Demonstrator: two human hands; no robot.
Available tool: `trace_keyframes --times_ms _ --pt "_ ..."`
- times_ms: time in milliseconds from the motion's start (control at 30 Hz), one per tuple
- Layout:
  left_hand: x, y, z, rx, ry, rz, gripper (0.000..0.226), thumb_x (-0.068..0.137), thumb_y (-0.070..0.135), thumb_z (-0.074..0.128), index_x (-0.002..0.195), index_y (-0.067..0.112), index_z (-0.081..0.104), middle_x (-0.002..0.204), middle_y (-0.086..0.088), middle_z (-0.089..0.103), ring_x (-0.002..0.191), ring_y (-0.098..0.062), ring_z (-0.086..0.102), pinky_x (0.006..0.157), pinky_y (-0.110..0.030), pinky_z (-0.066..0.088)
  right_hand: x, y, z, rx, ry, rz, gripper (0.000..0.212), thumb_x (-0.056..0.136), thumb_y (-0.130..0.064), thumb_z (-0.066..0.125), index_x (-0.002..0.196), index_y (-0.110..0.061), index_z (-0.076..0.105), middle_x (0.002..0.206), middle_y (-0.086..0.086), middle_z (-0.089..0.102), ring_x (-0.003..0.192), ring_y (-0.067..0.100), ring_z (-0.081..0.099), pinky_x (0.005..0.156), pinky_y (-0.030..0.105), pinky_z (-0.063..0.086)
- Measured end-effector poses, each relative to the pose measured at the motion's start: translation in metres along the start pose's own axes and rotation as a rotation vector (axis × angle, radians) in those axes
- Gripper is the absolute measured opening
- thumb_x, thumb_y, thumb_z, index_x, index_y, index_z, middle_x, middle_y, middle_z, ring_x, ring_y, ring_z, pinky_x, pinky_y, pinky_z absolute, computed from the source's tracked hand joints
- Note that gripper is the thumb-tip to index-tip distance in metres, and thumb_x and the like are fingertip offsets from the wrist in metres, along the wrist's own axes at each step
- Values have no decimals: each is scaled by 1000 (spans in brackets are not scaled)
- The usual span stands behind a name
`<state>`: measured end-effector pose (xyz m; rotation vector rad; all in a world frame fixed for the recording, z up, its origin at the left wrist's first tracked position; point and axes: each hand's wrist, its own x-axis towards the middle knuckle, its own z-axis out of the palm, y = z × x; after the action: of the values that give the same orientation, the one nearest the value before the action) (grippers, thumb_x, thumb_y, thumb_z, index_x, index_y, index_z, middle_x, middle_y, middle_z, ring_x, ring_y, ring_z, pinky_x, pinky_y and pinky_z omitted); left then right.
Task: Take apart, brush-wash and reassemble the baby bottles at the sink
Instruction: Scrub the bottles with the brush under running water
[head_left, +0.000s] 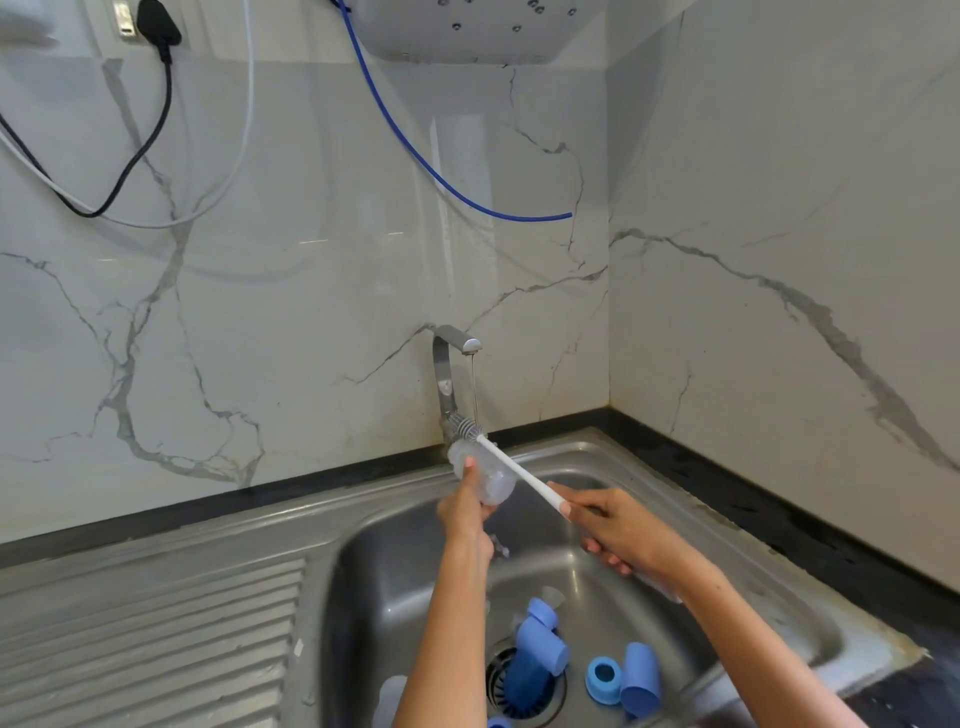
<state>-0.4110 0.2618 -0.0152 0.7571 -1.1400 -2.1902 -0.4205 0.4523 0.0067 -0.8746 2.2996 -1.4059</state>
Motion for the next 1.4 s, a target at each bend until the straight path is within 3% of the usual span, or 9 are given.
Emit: trace_keyframes --times_ms 233,433,667,800,900,1067,1200,1300,1400 --pt "4 8 -7 -129 110 -20 58 89 27 65 131 -6 44 128 -21 56 114 -34 58 100 -44 47 -15 8 -31 89 -135 137 35 99 -31 51 134 -34 51 55 -5 48 41 5 36 39 17 34" --pt "0 1 2 -95 -2 -67 54 90 29 62 130 -3 46 126 -20 59 100 -30 63 95 -40 48 -4 4 -7 39 -21 24 37 101 -32 46 137 -40 45 62 -2 47 44 3 36 41 17 34" --pt "19 8 -19 -165 130 -24 66 90 30 62 140 -2 35 134 -23 52 117 -33 56 100 -44 47 -11 13 -28 90 -141 150 35 100 -32 49 135 -32 51 58 -3 49 43 4 37 40 16 35" --pt "20 -1 -8 30 -40 -2 52 90 39 60 124 1 53 118 -17 64 103 -28 62 78 -32 49 -2 13 -15 28 -35 82 34 101 -32 46 135 -35 49 61 -2 47 44 4 37 41 18 35" --pt "23 2 -16 5 -20 -19 50 93 41 55 126 3 53 107 -15 66 85 -23 62 63 -27 44 -3 12 -16 27 -63 102 35 101 -31 47 135 -34 48 62 -2 48 45 4 37 42 17 36" --pt "19 9 -13 43 27 -33 54 99 47 40 133 5 44 102 -13 63 85 -24 61 71 -32 42 -8 14 -31 78 -146 142 35 99 -31 50 134 -34 50 58 -3 49 43 6 37 40 17 36" --pt "13 11 -12 126 -73 -94 57 88 66 44 118 18 50 111 -8 63 87 -21 64 78 -38 41 -8 14 -30 63 -145 121 34 100 -30 50 133 -33 51 59 -2 49 43 6 37 41 18 36" --pt "16 11 -16 154 -60 -100 42 90 45 59 116 12 53 101 -10 60 79 -19 56 63 -30 45 -6 15 -24 20 -111 96 36 100 -31 49 136 -35 48 59 -3 49 43 5 38 41 18 36" --pt "12 10 -13 122 -110 -85 32 91 30 62 112 7 58 88 -8 60 73 -17 55 61 -26 43 0 14 -9 -5 -44 47 35 101 -33 46 136 -40 47 62 -2 47 44 4 37 42 18 36"
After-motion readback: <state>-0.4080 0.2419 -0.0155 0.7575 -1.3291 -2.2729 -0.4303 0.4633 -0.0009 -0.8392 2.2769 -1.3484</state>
